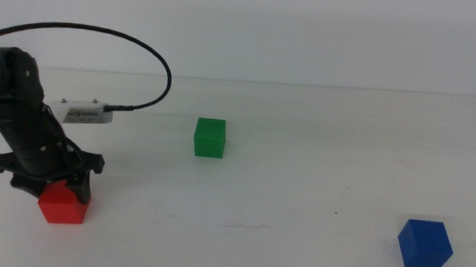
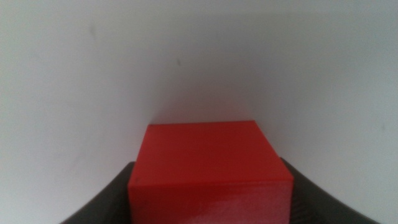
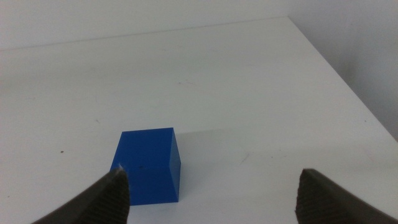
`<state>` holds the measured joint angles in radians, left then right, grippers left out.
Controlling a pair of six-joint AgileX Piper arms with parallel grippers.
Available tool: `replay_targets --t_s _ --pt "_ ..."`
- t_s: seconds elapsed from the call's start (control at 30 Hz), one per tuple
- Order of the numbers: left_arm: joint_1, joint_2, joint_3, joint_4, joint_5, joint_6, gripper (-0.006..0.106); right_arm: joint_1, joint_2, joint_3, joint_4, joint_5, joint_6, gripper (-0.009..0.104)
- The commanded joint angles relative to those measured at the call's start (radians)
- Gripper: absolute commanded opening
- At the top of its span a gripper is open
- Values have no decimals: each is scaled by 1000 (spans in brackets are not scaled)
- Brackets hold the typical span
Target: Stack red cubes first, then green, then blue cubes in a specific spot.
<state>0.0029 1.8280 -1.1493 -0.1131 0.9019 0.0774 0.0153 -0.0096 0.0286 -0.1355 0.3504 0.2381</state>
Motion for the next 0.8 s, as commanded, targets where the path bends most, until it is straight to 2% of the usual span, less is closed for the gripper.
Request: replay_targets --t_s 0.0,0.13,0.3,0.47,0.6,0.77 --pt "-13 -69 -27 -21 33 -1 17 3 -23 -26 -16 -77 -9 85" --pt "-61 -140 -27 -22 47 -77 -1 3 -23 -26 -16 -77 -9 85" --pt "-160 -165 -74 -10 120 -188 -1 3 -23 -26 -16 -77 -9 85" --pt "-312 -151 -150 13 140 -348 -1 3 -23 -26 -16 -77 -9 85" --pt "-425 -91 -236 42 172 -458 -1 3 -23 -26 -16 -77 -9 85" --pt "-526 24 -383 42 243 -519 -1 3 -23 -26 -16 -77 -9 85"
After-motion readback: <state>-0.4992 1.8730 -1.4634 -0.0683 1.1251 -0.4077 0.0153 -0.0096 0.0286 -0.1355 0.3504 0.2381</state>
